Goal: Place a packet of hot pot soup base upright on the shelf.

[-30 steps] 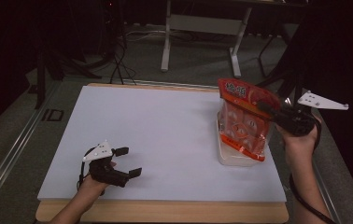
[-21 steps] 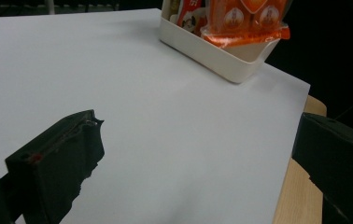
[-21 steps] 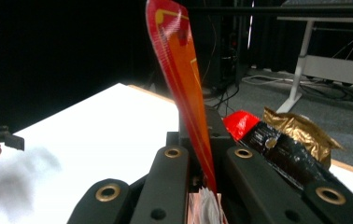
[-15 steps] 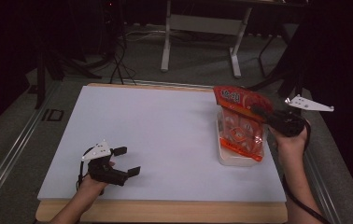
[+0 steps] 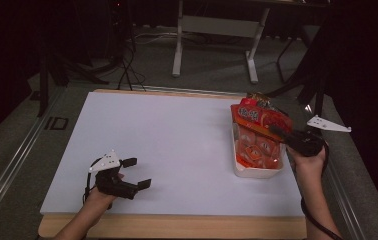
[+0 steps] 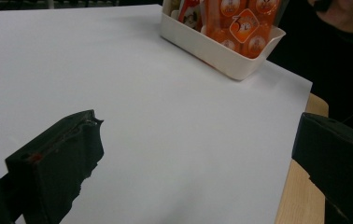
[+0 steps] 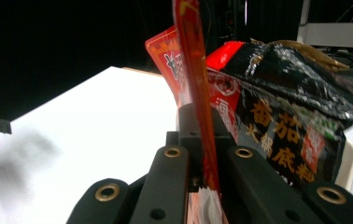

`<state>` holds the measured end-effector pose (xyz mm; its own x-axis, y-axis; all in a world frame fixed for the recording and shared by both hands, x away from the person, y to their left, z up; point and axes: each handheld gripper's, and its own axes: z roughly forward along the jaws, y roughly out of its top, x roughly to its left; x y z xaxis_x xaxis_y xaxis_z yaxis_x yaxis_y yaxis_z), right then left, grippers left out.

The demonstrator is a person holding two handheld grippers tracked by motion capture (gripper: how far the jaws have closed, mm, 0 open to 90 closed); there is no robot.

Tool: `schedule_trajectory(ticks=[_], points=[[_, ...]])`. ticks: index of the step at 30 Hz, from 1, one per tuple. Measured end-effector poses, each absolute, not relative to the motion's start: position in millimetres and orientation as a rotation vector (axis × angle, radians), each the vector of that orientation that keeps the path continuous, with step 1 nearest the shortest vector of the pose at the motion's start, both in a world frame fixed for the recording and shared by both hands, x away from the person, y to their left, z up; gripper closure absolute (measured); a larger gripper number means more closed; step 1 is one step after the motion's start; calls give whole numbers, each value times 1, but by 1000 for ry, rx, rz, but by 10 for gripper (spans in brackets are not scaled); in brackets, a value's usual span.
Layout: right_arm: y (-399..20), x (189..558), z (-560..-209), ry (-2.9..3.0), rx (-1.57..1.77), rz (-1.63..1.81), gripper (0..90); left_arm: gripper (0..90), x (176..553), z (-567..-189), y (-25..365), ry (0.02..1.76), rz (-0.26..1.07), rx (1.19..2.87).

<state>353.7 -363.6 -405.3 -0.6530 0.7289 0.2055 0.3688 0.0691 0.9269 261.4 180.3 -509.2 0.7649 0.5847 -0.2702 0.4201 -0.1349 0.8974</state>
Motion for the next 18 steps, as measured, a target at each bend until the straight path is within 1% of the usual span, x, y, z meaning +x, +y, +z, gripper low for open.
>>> schedule_trajectory(ticks=[8,11,13,14,15,16,18], points=[[-370,349,-415,2038,1126,1617,891,8,263,-511,181,794,161,1760],[-368,348,-413,2032,1132,1623,871,8,263,-511,181,798,160,1758],[-363,347,-409,2043,1127,1555,793,8,263,-512,181,795,162,1762],[-361,347,-408,2042,1121,1525,732,8,263,-512,181,793,163,1763],[-359,347,-406,2038,1124,1521,650,8,263,-512,181,792,163,1762],[-358,347,-404,2034,1123,1525,602,8,264,-513,181,790,164,1761],[-355,346,-397,2015,1119,1510,547,8,264,-515,181,793,166,1769]])
